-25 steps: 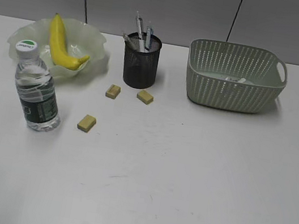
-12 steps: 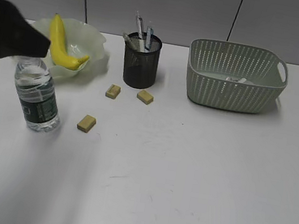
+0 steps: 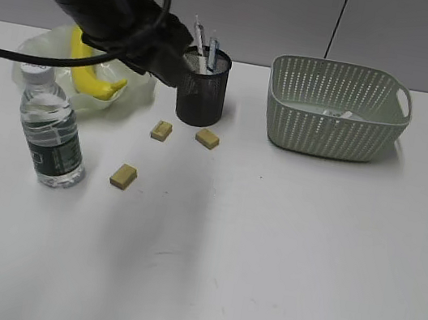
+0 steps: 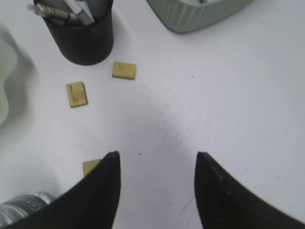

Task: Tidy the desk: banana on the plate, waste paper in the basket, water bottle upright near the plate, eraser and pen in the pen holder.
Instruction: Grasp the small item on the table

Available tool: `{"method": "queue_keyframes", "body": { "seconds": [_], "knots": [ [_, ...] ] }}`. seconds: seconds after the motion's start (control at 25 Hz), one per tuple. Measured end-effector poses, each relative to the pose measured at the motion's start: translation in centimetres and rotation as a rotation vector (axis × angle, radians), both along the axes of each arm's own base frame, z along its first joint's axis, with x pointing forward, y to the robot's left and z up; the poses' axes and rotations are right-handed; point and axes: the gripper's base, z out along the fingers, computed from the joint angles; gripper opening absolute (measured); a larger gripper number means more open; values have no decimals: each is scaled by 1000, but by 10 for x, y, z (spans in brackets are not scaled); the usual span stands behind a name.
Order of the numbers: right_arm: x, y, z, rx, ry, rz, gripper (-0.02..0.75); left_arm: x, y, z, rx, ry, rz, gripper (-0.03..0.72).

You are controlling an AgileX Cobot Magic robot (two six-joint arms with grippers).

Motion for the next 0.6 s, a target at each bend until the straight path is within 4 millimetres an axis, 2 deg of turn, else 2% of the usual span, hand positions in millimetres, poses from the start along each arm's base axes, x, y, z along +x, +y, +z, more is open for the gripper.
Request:
{"method": "queue_keyframes", "body": {
  "seconds": [0.2,0.36,0.6],
  "knots": [
    [0,0,0,0,-1,0,418,39,-24,-25,113,153,2,378],
    [0,0,0,0,-1,0,418,63,-31,-45,224,203,46,389],
    [0,0,0,0,-1,0,418,82,-39,-79,334,287,51,433]
  ]
}}
